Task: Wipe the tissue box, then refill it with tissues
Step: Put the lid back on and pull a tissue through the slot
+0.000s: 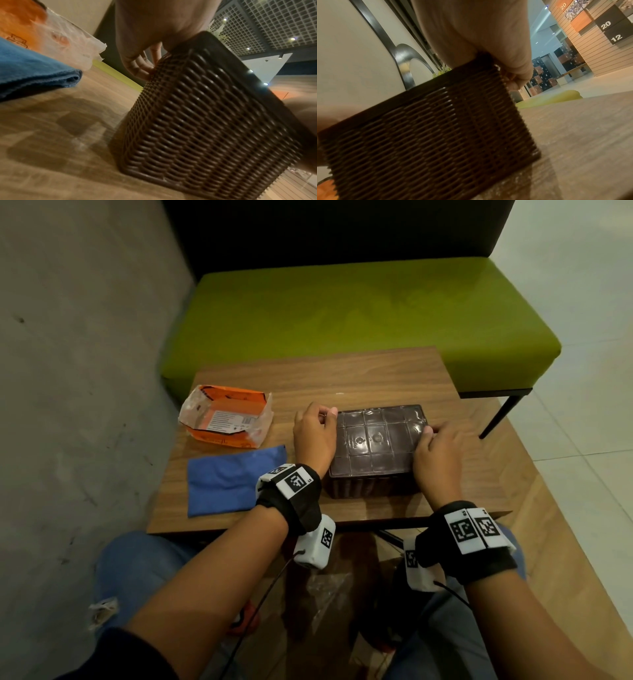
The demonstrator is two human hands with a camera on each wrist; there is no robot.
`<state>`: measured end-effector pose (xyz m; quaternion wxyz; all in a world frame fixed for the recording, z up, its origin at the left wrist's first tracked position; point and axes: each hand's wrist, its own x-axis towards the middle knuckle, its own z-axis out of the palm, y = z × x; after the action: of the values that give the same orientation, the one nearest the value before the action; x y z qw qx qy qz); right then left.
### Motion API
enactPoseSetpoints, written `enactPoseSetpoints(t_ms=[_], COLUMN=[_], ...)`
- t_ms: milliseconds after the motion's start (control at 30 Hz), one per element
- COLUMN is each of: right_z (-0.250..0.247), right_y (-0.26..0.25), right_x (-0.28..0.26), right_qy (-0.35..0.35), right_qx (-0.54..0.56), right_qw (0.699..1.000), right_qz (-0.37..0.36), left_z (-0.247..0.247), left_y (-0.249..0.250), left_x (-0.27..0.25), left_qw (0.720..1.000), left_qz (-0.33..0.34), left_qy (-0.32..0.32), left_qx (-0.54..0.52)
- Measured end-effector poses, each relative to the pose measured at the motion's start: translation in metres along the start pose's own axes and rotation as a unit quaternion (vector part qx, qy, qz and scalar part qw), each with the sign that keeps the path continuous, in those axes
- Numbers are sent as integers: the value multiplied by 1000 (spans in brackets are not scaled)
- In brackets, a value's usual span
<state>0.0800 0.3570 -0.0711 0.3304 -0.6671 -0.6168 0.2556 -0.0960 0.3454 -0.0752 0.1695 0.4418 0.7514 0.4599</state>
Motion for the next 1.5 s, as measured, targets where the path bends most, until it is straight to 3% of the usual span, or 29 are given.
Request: enactPoseSetpoints(t_ms=[333,433,500,600,667,767,867,933,1033,1100,1200,1267,1333,1500], right_z=[4,0,-5,1,12,21,22,24,22,13,-4,-6,0,11], right_y=[2,-6,-18,-41,-49,-38,-33,-35,-37,-35,-28,-23,-16,-12], right_x=[-1,-2,-5,-6,-7,-7,-5,-4,-3,-2,4,5,7,8], right_qy=[-19,-30,-20,-37,-103,-177,-197,-195,-210,-216,-159,-159,-171,-134], right_qx=[-20,-86,-150,-161,-178,-244,-269,-270,-273,-240,-127,-95,-93,-21], right_qw=[1000,996,988,975,956,929,925,927,923,933,977,983,981,990], right_qz=[-1,2,-34,-150,-211,-216,-184,-172,-172,-160,-64,-12,-15,25], left_z=[-8,-11,-16,-13,-6,4,4,4,-2,-16,-32,-30,-24,-23], left_y=[0,-2,6,32,42,29,21,22,19,12,-1,-6,-9,-9], left_x=[0,11,15,-2,-18,-22,-21,-18,-16,-16,-18,-18,-19,-18], left_qw=[999,995,992,978,965,939,911,912,955,988,977,964,959,963], left_qz=[32,-9,-16,127,179,151,141,133,83,-17,-170,-185,-173,-141], left_qy=[-31,-93,-99,-58,-108,-180,-195,-195,-168,-109,-127,-185,-222,-226], left_qx=[30,46,72,153,160,251,336,334,231,110,-12,-35,-40,-37])
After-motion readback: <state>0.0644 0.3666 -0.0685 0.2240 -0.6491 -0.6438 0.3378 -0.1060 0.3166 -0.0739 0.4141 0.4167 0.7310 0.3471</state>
